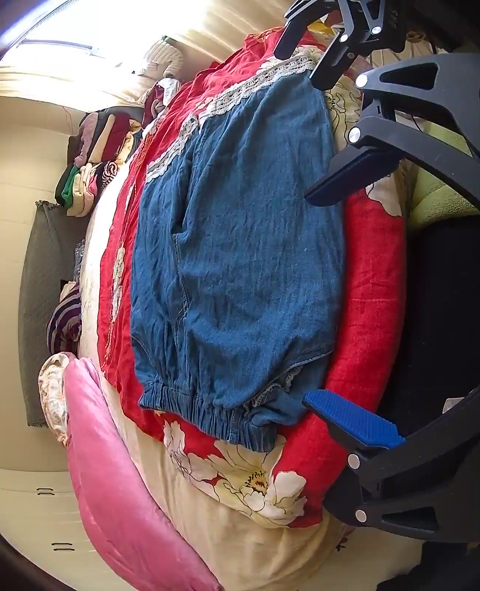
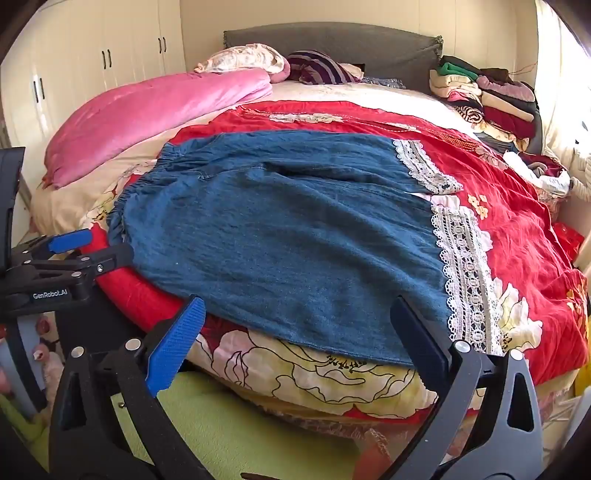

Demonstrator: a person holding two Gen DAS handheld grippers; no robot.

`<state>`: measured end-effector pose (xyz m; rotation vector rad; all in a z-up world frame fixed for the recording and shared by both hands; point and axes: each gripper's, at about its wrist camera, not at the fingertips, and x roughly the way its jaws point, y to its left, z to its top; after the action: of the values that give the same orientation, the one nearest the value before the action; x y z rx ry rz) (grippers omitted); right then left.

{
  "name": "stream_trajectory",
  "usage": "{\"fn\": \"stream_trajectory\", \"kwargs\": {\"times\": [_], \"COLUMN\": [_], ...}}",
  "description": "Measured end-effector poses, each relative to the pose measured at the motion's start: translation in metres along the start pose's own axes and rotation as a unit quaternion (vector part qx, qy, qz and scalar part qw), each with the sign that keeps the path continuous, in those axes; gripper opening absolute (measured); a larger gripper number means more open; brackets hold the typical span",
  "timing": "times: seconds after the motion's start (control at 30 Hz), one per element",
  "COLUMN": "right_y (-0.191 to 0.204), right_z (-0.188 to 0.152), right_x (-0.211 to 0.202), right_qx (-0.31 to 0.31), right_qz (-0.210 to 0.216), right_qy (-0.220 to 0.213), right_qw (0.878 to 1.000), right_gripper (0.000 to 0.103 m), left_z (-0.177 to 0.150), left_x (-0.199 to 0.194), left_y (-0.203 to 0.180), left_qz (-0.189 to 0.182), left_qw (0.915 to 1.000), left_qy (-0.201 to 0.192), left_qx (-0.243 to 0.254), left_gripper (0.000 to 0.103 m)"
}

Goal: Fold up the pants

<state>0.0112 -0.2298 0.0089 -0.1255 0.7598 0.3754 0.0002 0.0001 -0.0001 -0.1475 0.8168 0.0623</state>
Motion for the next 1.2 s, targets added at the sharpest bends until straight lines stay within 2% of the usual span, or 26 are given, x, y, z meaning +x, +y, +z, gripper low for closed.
{"fn": "stream_trajectory", "kwargs": {"times": [1.2], "right_y": [-0.0029], "right_z": [-0.0030], "right_x": [0.0008], "right_qx": [0.004], "right_qz": [-0.006], "right_qy": [0.006], "right_qw": [1.000], "right_gripper": [0.095], "left_z": [0.0001], "left_x": [-0.0019], "left_y": [-0.0050], "left_qz": [-0.001], "left_qw": [0.9999], "left_qy": [-0.002], "left_qx": [0.012], "left_gripper": [0.099]}}
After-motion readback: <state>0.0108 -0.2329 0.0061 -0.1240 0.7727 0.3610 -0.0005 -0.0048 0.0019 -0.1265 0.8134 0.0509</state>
